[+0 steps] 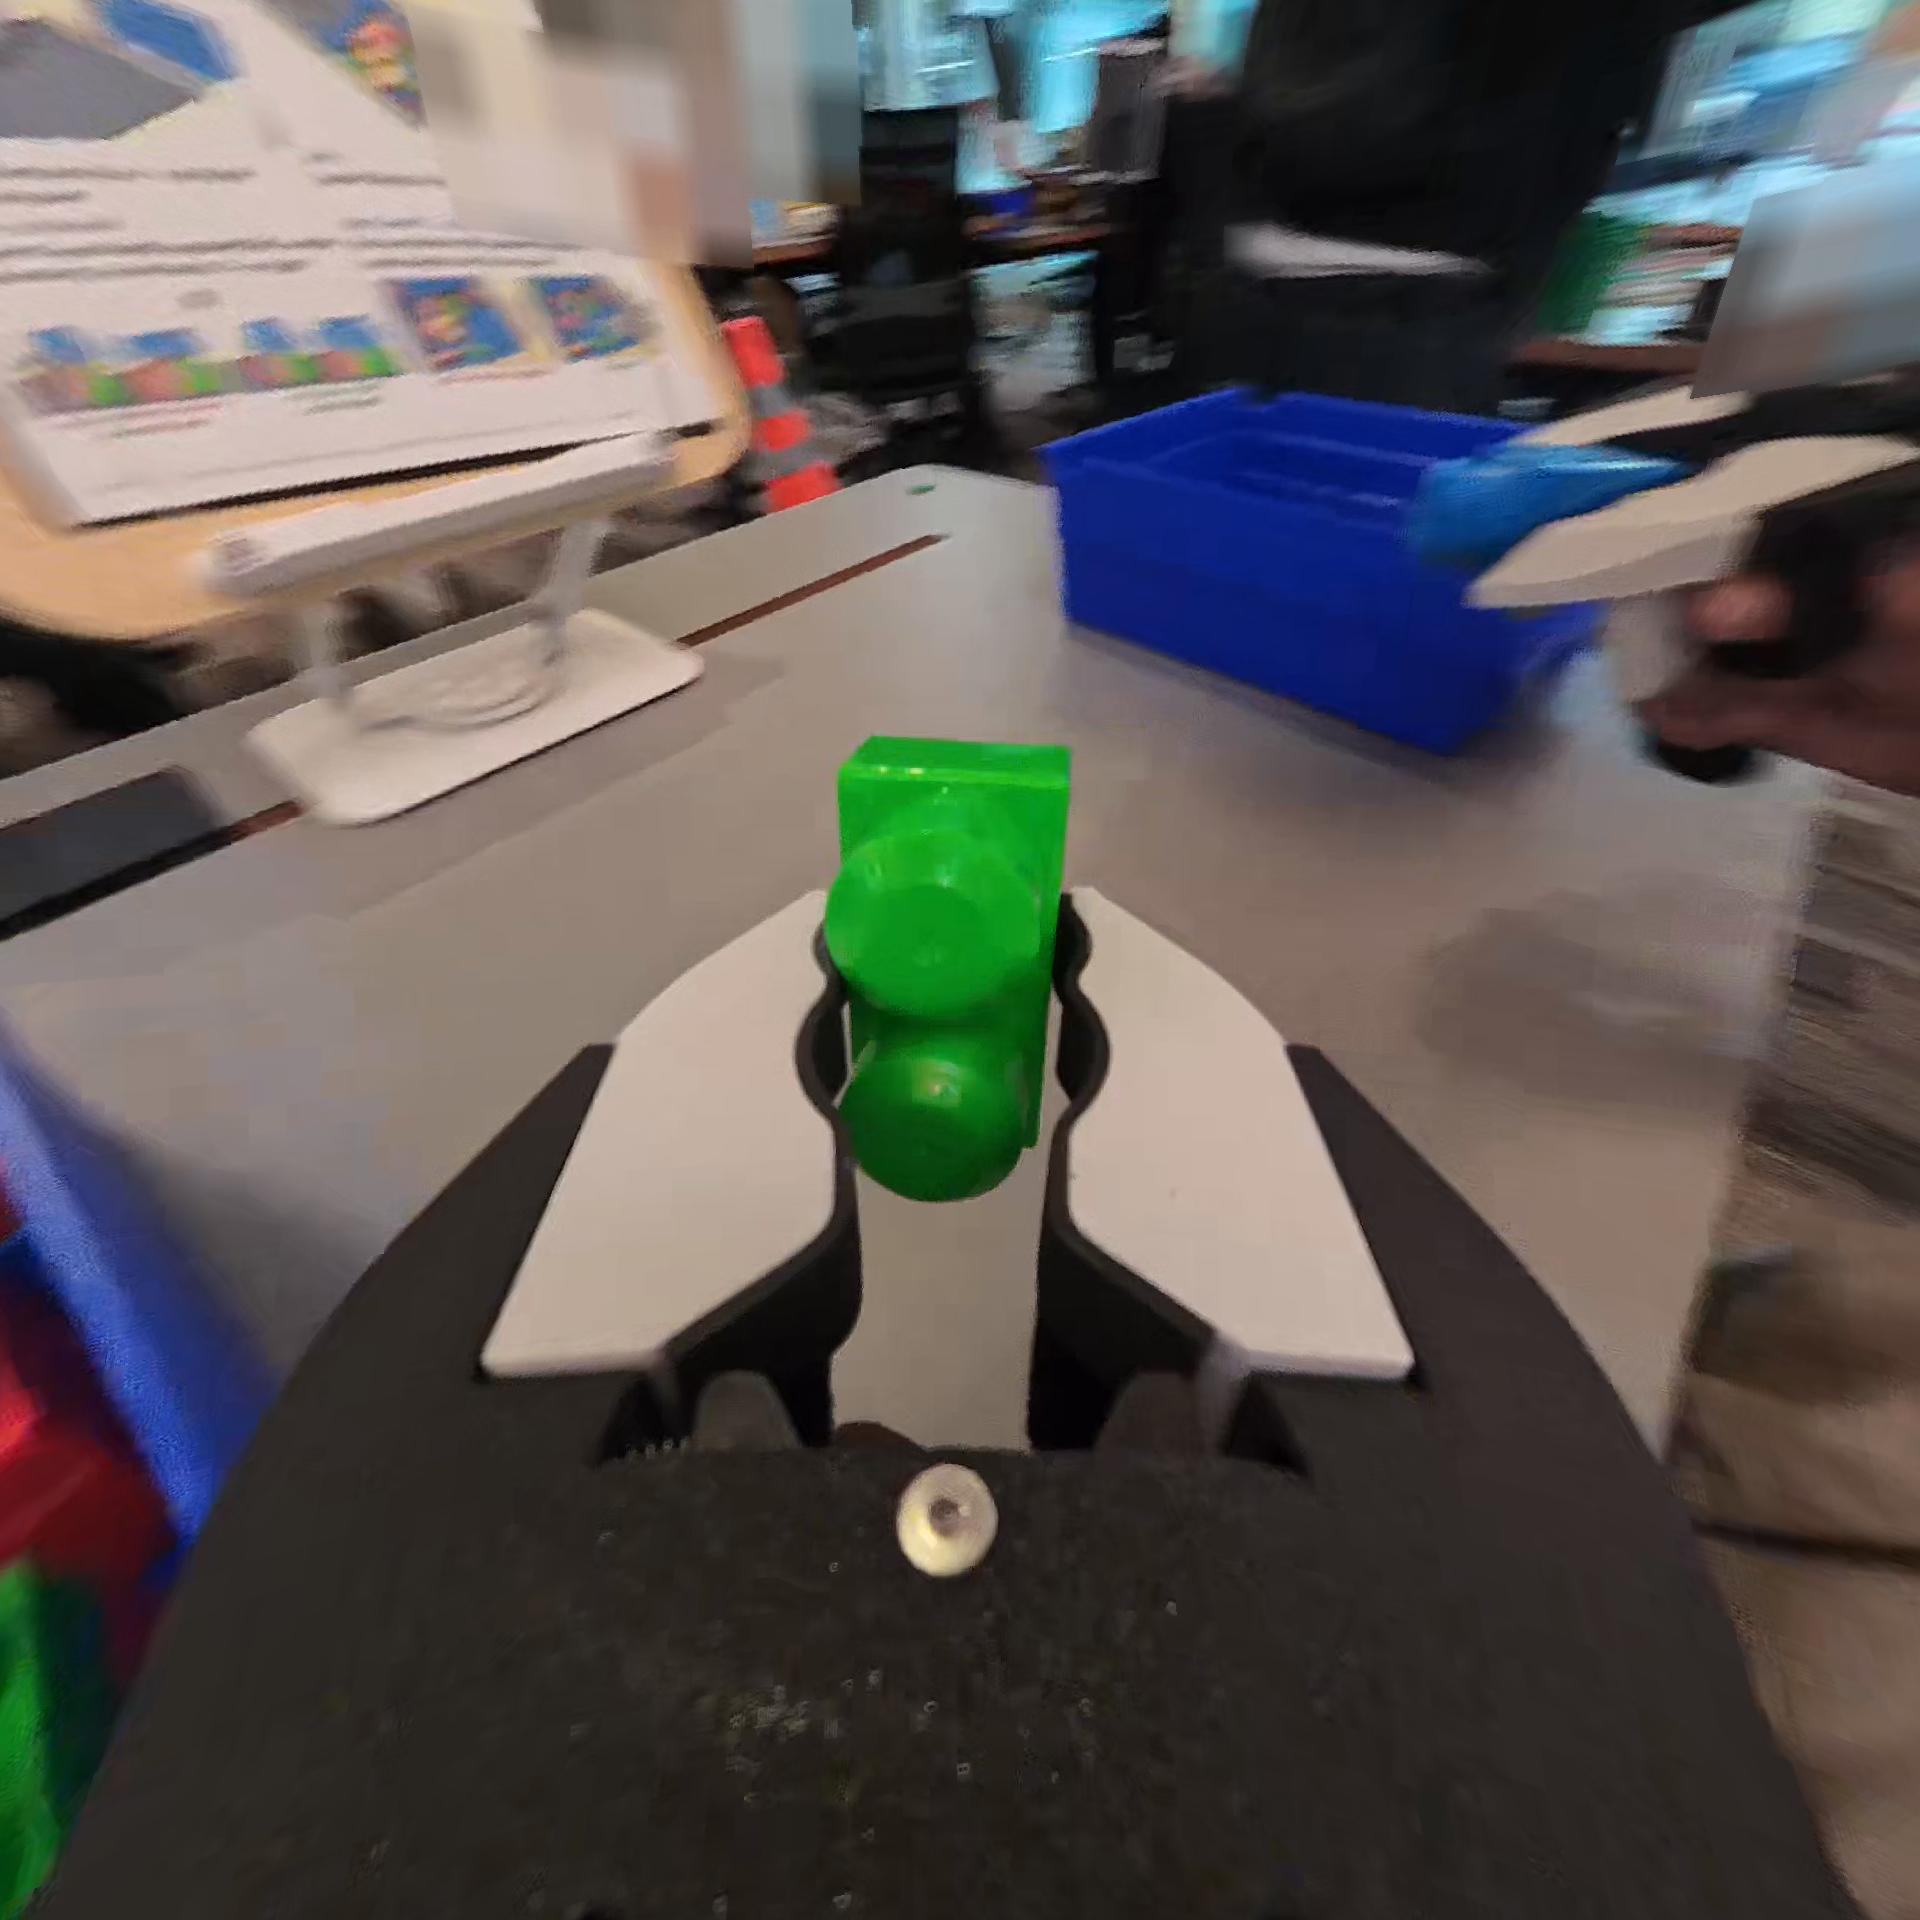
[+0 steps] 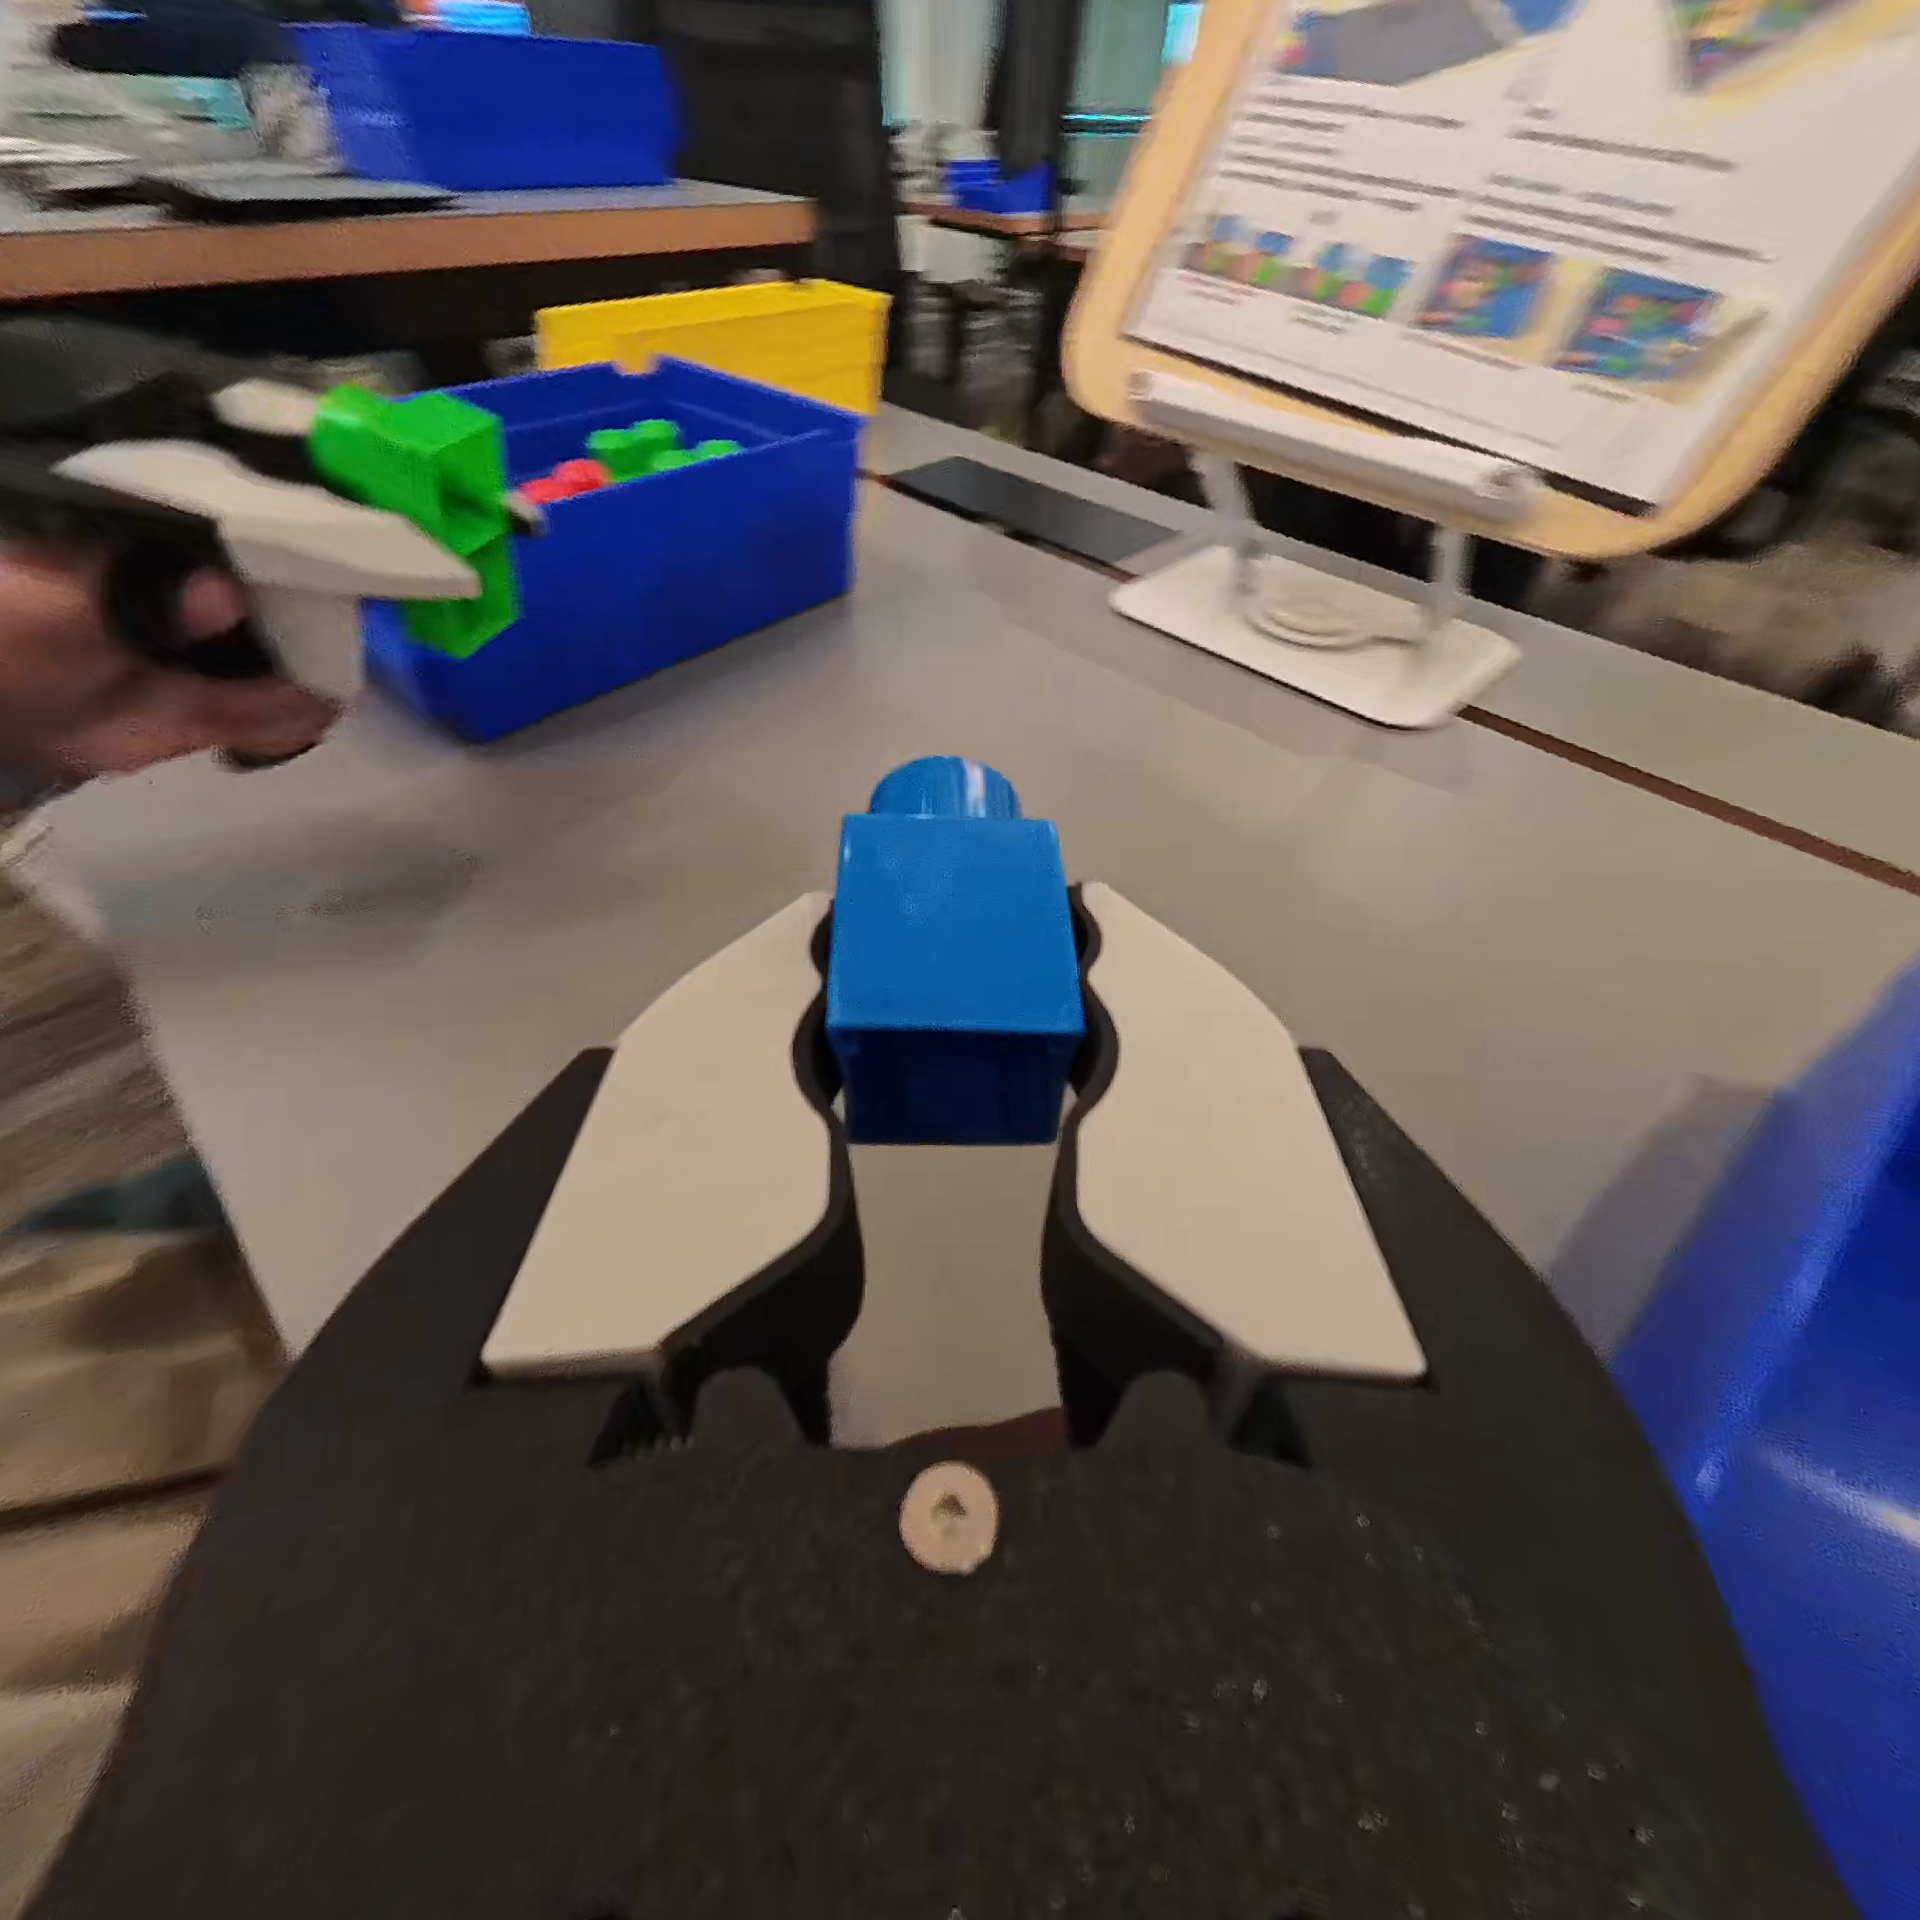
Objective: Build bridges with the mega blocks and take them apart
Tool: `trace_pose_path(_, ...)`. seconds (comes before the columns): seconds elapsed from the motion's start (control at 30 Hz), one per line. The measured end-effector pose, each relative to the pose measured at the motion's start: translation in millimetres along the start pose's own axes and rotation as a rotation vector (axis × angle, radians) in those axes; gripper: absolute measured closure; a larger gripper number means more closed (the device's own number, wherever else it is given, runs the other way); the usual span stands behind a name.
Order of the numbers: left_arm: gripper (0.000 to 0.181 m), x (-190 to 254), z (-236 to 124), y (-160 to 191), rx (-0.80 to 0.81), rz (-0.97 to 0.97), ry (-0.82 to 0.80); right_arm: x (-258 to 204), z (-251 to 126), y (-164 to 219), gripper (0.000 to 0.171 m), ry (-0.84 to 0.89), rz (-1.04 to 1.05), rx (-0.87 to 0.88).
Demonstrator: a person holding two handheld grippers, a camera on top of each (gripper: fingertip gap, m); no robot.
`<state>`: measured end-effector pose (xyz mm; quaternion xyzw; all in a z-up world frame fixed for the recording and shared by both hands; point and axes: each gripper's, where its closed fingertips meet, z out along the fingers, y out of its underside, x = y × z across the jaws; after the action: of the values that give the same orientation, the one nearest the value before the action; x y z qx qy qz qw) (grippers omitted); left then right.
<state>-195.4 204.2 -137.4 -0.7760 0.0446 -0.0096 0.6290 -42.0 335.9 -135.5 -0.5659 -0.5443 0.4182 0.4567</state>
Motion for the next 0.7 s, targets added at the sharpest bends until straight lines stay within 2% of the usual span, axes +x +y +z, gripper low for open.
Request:
trace_pose_path(0.1, 0.144, -12, -3, 23, -0.068, -0.080, -0.224, 29, -16, 9, 0.131, 0.274, 0.103, 0.014)
trace_pose_path(0.17, 0.144, -16, -9, 36, -0.083, -0.112, -0.326, 36, -27, 16, 0.131, 0.367, 0.149, 0.022)
trace_pose_path(0.3, 0.144, -4, -4, 48, -0.088, -0.163, -0.282, 39, -38, 26, 0.131, 0.420, 0.161, 0.003)
trace_pose_path(0.4, 0.144, 4, -1, 45, -0.080, -0.140, -0.236, 62, -55, 23, 0.131, 0.490, 0.156, -0.008)
trace_pose_path(0.5, 0.144, 12, -1, 41, -0.076, -0.111, -0.206, 124, -90, 28, 0.131, 0.641, 0.166, -0.061)
trace_pose_path(0.6, 0.144, 17, 1, 41, -0.079, -0.108, -0.187, 199, -117, 62, 0.131, 0.770, 0.200, -0.225)
trace_pose_path(0.7, 0.144, 20, 3, 42, -0.081, -0.120, -0.169, 240, -120, 108, 0.130, 0.746, 0.291, -0.448)
